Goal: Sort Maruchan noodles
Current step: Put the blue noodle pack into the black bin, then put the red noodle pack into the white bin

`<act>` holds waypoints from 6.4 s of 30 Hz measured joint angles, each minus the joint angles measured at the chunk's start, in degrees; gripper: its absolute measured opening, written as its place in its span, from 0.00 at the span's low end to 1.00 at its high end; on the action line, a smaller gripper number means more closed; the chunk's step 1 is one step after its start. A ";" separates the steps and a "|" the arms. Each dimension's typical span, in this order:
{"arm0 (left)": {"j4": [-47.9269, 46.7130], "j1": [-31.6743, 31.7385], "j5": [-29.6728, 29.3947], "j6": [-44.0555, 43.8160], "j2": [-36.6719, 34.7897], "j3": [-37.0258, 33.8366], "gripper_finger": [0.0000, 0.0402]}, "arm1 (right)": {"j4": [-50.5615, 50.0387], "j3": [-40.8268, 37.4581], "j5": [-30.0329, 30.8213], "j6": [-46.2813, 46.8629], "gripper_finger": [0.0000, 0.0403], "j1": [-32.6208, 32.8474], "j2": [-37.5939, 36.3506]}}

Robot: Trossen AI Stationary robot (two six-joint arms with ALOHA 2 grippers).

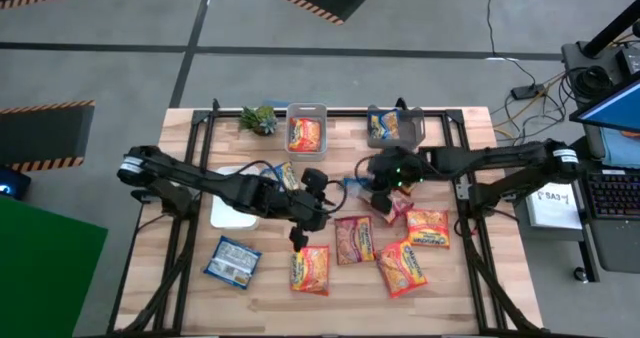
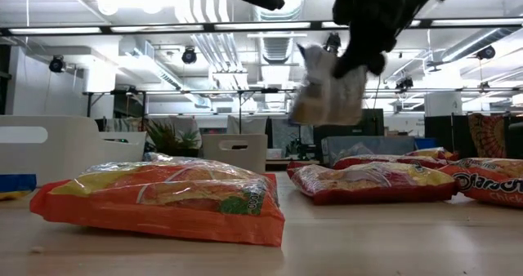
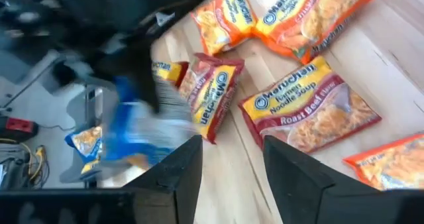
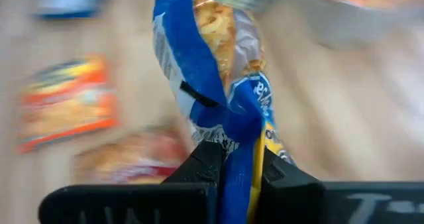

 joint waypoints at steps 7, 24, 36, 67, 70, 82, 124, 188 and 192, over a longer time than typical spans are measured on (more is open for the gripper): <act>13.93 0.16 -0.42 0.25 -6.81 -12.27 0.36 | -22.82 9.87 17.82 6.27 0.04 -3.77 -2.76; 39.47 0.15 -4.90 2.89 -20.40 -31.65 0.36 | -26.50 11.41 19.49 7.90 0.04 -18.59 -10.12; 39.55 0.15 -19.69 5.18 -20.24 -34.55 0.36 | -15.93 -0.10 19.49 19.78 0.04 -29.40 -10.93; 39.99 0.26 -23.88 4.99 -20.29 -34.70 0.36 | 7.35 -9.24 20.60 22.56 0.08 -37.08 1.70; 40.01 0.26 -23.88 4.96 -20.29 -34.70 0.36 | 7.73 -9.24 20.51 22.54 0.08 -37.08 1.81; 40.04 0.26 -23.88 4.51 -20.29 -34.70 0.36 | 6.57 -9.24 22.65 20.61 0.26 -37.49 1.65; 48.35 0.26 -14.39 -16.79 -15.81 -34.66 0.36 | 12.00 -25.30 5.58 25.68 0.13 0.76 -9.84; 66.85 14.86 10.13 -37.55 39.47 -5.60 0.58 | -0.67 -26.86 3.56 34.96 0.02 5.96 -11.15; 65.41 14.82 10.67 -37.57 41.50 -3.18 0.58 | -0.21 -26.87 5.41 34.95 0.02 5.96 -11.15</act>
